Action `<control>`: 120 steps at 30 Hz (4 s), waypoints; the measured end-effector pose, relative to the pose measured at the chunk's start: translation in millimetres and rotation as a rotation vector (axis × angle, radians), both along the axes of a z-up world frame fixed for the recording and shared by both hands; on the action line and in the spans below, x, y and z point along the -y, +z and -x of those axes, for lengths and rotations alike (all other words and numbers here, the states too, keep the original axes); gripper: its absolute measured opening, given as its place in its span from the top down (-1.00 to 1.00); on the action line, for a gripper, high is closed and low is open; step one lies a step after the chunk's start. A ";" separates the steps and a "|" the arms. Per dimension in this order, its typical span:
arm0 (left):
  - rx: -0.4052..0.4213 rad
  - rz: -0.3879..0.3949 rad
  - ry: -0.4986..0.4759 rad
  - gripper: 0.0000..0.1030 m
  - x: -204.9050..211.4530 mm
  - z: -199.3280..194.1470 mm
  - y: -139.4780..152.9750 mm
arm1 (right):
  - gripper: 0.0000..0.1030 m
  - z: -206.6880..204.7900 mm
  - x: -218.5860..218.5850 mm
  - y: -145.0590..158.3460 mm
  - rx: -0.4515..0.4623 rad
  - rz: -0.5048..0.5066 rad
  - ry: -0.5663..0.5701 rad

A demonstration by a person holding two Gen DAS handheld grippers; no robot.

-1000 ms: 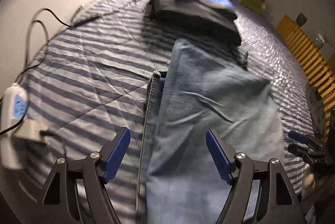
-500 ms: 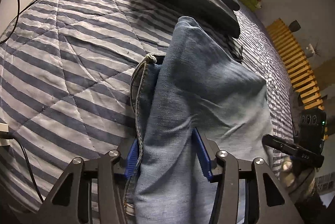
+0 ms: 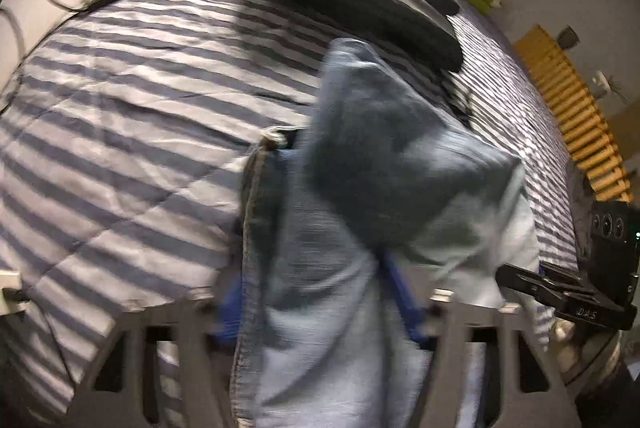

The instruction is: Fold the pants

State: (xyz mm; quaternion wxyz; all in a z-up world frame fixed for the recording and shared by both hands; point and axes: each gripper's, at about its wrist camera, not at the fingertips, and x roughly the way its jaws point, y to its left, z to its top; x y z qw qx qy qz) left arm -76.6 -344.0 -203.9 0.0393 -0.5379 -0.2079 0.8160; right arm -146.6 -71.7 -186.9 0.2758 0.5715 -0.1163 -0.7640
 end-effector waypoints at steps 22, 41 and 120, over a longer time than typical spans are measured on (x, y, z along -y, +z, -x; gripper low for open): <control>-0.234 0.006 0.045 0.73 -26.9 -32.7 115.5 | 0.79 -32.4 0.7 104.8 -0.333 -0.026 0.023; -0.489 0.075 0.117 0.74 12.0 141.2 252.2 | 0.80 127.1 22.2 235.6 -0.632 -0.033 -0.029; -0.402 0.378 0.061 -0.35 -175.1 15.4 227.9 | -0.13 -21.5 -114.0 190.5 -0.529 -0.225 -0.175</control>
